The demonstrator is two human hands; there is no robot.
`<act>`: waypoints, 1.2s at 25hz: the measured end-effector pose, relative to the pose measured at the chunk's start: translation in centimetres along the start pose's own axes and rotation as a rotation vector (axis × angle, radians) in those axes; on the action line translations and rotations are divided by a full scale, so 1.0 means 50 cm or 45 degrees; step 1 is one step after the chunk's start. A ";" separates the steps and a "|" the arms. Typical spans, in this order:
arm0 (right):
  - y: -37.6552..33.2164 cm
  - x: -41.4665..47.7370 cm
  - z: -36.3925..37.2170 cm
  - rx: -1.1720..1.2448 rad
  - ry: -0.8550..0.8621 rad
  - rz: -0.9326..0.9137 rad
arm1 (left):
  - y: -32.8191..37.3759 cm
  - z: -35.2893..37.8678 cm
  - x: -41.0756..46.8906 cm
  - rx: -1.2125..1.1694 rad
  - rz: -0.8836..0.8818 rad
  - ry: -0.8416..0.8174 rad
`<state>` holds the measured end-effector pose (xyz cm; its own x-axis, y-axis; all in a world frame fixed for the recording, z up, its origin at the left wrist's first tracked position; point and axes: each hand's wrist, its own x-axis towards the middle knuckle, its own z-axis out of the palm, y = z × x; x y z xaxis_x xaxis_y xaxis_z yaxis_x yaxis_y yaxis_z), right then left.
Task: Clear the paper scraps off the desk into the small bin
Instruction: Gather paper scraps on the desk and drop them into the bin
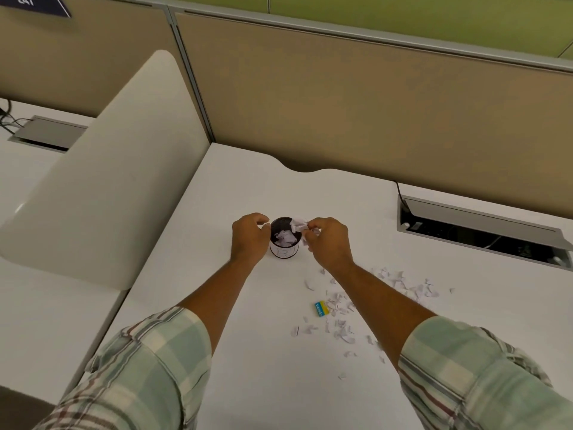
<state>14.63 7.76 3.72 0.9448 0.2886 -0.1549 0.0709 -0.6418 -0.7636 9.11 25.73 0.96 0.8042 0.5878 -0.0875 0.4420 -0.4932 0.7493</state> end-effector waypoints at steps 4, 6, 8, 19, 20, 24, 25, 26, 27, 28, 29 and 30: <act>-0.026 0.028 0.034 -0.103 -0.072 -0.016 | -0.038 -0.013 -0.011 -0.002 -0.015 0.025; -0.034 0.038 0.051 -0.178 -0.112 -0.019 | -0.050 -0.014 -0.016 0.010 -0.004 0.014; -0.038 0.043 0.062 -0.228 -0.153 -0.016 | -0.055 -0.012 -0.018 -0.002 -0.006 -0.001; -0.009 0.021 0.035 -0.129 -0.005 -0.020 | -0.048 0.002 -0.035 -0.053 0.037 -0.088; -0.001 0.015 0.027 -0.112 0.010 0.021 | -0.051 0.002 -0.040 -0.065 0.024 -0.094; 0.043 -0.031 0.000 -0.210 0.035 0.050 | -0.070 0.001 -0.072 -0.102 -0.052 -0.115; 0.054 -0.045 -0.006 -0.238 0.028 0.051 | -0.072 0.001 -0.081 -0.094 -0.042 -0.125; 0.063 -0.058 -0.011 -0.264 0.013 0.052 | -0.073 0.003 -0.090 -0.081 -0.019 -0.129; 0.072 -0.069 -0.015 -0.290 -0.003 0.057 | -0.071 0.007 -0.097 -0.066 0.007 -0.130; 0.081 -0.081 -0.019 -0.320 -0.019 0.064 | -0.069 0.011 -0.105 -0.055 0.023 -0.135; 0.093 -0.093 -0.023 -0.347 -0.033 0.079 | -0.068 0.016 -0.114 -0.045 0.022 -0.150; 0.108 -0.108 -0.031 -0.371 -0.043 0.102 | -0.067 0.024 -0.126 -0.028 0.006 -0.177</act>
<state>10.43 1.63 1.41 0.9404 0.2489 -0.2319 0.0897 -0.8390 -0.5367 3.05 22.91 -1.78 0.8541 0.4906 -0.1729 0.4306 -0.4804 0.7641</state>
